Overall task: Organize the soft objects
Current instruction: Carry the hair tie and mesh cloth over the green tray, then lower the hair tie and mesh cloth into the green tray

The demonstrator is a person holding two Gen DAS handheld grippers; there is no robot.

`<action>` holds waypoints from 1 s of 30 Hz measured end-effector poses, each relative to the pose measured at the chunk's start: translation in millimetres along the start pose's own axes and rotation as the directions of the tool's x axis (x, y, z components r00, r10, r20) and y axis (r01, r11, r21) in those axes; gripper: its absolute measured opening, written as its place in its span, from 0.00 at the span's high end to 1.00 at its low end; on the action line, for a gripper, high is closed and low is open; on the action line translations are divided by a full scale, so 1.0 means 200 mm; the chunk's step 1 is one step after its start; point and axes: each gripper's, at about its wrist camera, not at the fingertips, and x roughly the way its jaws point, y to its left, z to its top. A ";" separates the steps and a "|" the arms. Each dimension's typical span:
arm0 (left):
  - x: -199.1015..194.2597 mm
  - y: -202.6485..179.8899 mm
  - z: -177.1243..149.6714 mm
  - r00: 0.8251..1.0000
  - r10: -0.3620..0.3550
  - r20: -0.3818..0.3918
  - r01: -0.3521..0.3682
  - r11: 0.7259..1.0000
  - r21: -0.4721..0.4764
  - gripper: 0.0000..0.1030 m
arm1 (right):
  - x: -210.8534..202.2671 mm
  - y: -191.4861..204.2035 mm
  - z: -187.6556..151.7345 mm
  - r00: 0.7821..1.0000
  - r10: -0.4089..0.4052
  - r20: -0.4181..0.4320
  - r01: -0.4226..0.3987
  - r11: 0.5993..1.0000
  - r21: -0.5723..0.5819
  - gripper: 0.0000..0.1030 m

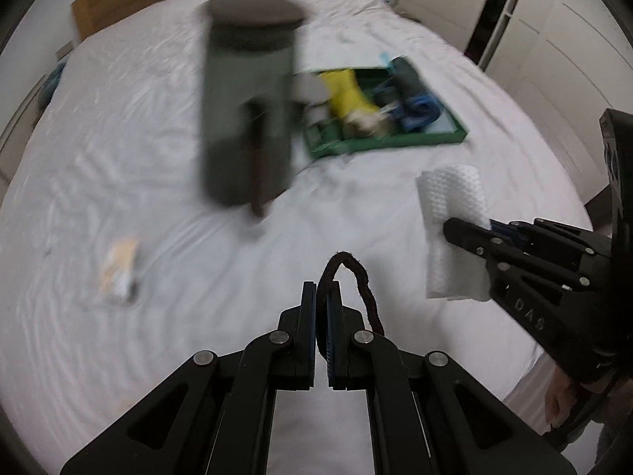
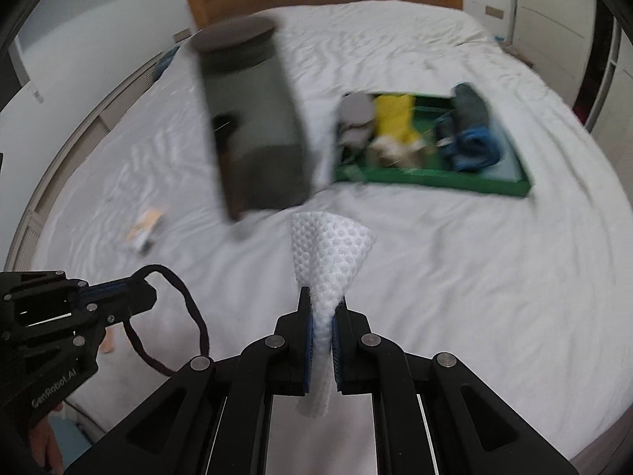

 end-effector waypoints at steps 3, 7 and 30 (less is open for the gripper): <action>0.08 -0.17 0.17 0.999 -0.010 0.032 0.010 1.000 0.023 0.98 | -0.01 -0.18 0.09 0.999 -0.024 0.022 0.024 1.000 -0.008 0.93; 0.20 -0.31 0.42 0.997 0.004 0.080 -0.006 0.999 0.033 0.98 | 0.02 -0.41 0.24 0.997 -0.046 0.062 0.047 0.999 -0.021 0.93; 0.87 -0.28 1.14 0.975 0.195 0.108 -0.185 0.978 -0.091 0.98 | 0.75 -0.86 0.82 0.992 -0.008 0.127 0.016 0.998 -0.066 0.93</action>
